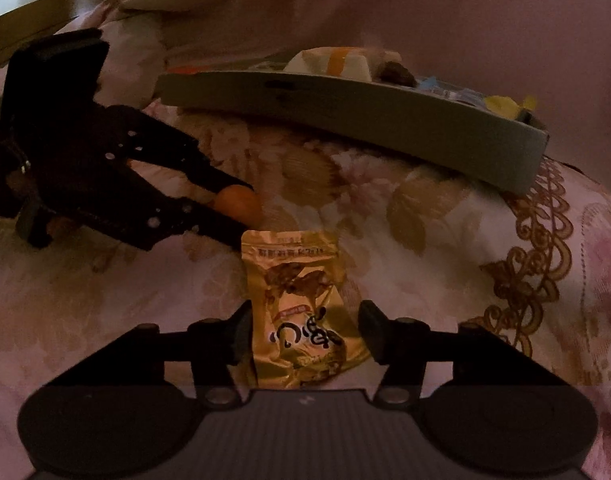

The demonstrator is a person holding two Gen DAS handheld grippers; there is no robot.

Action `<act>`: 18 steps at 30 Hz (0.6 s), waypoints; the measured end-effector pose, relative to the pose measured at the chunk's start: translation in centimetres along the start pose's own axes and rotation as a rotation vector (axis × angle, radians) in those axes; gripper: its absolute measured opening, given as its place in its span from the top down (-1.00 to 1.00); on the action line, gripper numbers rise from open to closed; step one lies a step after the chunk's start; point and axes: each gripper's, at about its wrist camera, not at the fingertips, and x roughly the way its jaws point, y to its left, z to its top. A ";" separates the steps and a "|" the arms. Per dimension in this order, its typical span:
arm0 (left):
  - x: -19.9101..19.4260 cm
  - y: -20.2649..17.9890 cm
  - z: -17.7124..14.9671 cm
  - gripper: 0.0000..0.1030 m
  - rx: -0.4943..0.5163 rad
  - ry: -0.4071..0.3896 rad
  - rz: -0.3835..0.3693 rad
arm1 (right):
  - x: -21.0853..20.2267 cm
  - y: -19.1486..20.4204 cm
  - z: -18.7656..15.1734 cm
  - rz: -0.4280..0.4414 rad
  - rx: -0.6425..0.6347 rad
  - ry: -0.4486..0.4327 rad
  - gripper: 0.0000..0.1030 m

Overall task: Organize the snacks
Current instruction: 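Grasp the orange ball with the left tool while the right tool grasps the gold packet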

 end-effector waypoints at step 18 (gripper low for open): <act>-5.8 -4.4 -4.1 0.27 -0.292 0.089 0.223 | -3.6 6.6 -1.8 -0.157 0.213 0.112 -0.08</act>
